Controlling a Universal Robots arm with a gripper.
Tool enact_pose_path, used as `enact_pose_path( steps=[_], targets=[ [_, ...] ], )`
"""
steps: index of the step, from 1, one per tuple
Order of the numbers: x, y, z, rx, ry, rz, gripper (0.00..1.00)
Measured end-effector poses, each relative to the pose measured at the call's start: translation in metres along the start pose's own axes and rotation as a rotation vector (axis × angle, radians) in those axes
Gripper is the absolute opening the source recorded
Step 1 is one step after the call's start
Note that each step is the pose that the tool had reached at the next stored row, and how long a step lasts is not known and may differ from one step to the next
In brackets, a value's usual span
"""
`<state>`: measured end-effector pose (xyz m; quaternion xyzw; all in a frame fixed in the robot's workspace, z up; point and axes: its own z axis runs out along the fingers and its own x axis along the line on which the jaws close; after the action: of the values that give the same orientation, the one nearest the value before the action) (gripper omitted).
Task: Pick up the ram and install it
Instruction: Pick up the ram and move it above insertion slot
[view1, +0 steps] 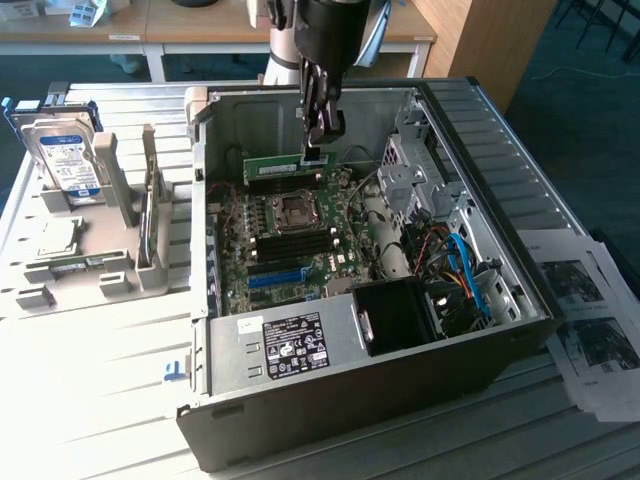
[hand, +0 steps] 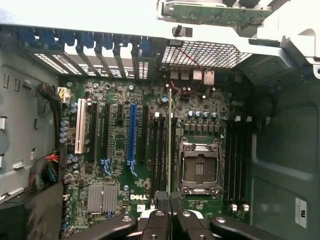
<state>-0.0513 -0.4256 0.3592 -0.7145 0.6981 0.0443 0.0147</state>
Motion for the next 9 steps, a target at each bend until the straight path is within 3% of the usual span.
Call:
enact_pose_path(
  steps=[9],
  targets=[
    [0.001, -0.0016, 0.0136, 0.0000, 0.0000, 0.000, 0.12]
  ],
)
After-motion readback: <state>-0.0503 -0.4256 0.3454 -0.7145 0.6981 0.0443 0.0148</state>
